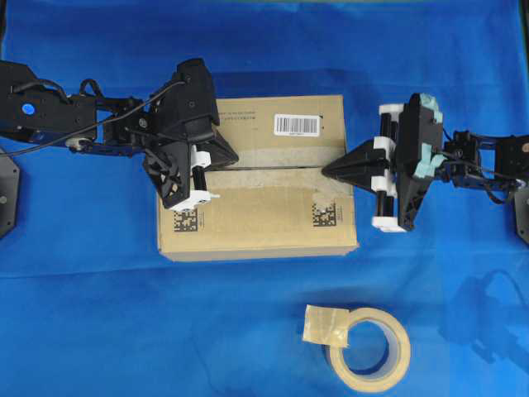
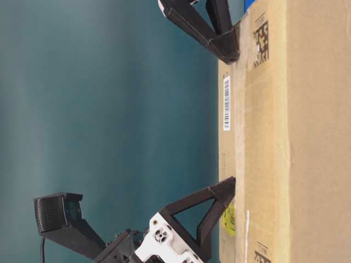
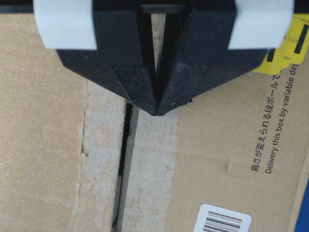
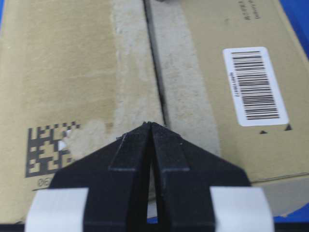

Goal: Close the cardboard box.

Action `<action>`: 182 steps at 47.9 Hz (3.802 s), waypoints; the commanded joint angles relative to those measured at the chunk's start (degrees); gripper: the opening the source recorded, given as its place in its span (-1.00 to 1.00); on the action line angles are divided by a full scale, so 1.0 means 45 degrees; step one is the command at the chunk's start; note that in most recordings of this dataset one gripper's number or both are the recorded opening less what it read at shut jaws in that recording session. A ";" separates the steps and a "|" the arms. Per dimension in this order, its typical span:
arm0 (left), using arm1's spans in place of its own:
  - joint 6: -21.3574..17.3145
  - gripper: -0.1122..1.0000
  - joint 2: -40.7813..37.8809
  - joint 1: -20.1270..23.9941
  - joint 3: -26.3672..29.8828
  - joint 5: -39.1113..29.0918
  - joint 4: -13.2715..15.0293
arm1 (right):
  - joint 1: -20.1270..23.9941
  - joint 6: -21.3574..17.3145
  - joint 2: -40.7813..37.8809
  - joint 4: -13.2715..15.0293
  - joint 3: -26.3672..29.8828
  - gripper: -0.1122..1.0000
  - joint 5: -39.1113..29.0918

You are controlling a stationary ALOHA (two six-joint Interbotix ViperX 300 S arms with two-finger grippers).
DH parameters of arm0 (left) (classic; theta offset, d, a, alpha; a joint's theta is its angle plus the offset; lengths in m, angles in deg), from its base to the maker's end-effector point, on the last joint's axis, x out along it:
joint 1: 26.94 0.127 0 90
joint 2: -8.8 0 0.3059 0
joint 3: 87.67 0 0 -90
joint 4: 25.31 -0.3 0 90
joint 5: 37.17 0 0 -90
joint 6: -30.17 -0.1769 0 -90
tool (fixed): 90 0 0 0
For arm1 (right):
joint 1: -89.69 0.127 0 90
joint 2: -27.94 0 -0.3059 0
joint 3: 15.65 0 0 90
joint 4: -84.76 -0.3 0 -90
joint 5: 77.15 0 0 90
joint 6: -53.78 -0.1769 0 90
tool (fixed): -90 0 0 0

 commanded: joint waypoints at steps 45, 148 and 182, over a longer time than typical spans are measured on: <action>0.0000 -0.80 0.2031 -0.0898 -0.2441 0.4766 0.0020 | -0.0293 0.0020 -0.0430 -0.0039 0.0176 -0.80 0.0098; -0.0723 -0.80 0.2305 -0.0605 -0.6621 1.0137 0.0078 | -0.0293 0.0000 -0.0391 -0.0059 0.0137 -0.80 0.0234; -0.0723 -0.80 0.2285 -0.0605 -0.6582 1.0137 0.0078 | -0.0293 0.0000 -0.0332 -0.0039 0.0078 -0.80 0.0254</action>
